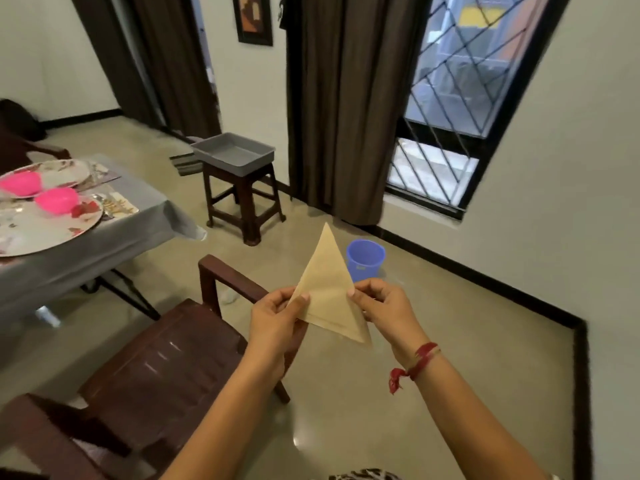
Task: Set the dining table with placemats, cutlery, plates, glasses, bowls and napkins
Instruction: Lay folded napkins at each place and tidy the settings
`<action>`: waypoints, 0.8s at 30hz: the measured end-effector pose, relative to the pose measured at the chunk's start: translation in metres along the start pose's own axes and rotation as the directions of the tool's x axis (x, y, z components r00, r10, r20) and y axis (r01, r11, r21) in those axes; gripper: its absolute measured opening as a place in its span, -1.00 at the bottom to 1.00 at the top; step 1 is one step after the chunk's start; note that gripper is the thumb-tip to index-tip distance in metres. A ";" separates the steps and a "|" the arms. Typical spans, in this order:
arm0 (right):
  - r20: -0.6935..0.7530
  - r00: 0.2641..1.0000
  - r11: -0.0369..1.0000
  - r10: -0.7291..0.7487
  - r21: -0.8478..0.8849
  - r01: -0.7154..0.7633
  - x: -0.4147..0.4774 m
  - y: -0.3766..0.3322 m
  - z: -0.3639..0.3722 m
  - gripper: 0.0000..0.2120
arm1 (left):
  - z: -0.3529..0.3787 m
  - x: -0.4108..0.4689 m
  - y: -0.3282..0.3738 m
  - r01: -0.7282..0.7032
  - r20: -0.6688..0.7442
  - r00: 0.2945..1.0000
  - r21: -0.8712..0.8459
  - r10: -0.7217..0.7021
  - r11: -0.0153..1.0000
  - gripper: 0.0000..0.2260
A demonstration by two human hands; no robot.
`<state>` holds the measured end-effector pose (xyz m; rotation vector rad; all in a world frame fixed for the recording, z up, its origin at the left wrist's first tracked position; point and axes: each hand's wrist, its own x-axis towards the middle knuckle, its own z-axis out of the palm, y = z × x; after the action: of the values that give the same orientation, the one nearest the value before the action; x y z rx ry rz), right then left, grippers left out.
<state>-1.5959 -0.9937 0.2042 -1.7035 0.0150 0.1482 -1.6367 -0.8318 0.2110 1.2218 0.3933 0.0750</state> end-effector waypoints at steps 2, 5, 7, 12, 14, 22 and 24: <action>0.022 1.000 1.000 0.002 0.027 -0.002 0.021 -0.006 -0.004 -0.92 | 0.012 0.015 0.003 -0.020 -0.004 1.000 0.016 0.020 1.000 -0.92; 0.134 0.990 0.999 0.031 0.039 -0.036 0.088 -0.010 -0.001 -0.95 | 0.021 0.072 0.008 -0.054 -0.083 0.995 0.064 0.059 0.996 -0.91; 0.255 0.967 0.999 0.029 0.025 -0.037 0.157 -0.011 0.004 -0.95 | 0.029 0.130 0.006 -0.073 -0.182 0.980 0.056 0.082 0.996 -0.89; 0.463 0.883 0.997 0.076 -0.028 -0.072 0.274 -0.021 0.007 -0.92 | 0.055 0.223 0.013 -0.100 -0.375 0.922 0.014 0.098 0.995 -0.91; 0.534 0.841 0.996 0.088 -0.039 -0.079 0.320 -0.024 0.009 -0.96 | 0.065 0.256 0.021 -0.118 -0.411 0.904 0.017 0.115 0.993 -0.90; 0.763 0.631 0.991 0.137 -0.107 -0.086 0.461 -0.035 0.082 -0.91 | 0.060 0.350 0.052 -0.131 -0.633 0.763 0.044 0.129 0.990 -0.92; 0.797 0.589 0.991 0.133 -0.125 -0.056 0.491 -0.038 0.111 -0.89 | 0.047 0.377 0.061 -0.134 -0.680 0.722 0.051 0.133 0.990 -0.92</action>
<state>-1.1151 -0.8419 0.1746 -1.5800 -0.5968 1.0210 -1.2610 -0.7525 0.1854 1.1891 0.9503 0.6725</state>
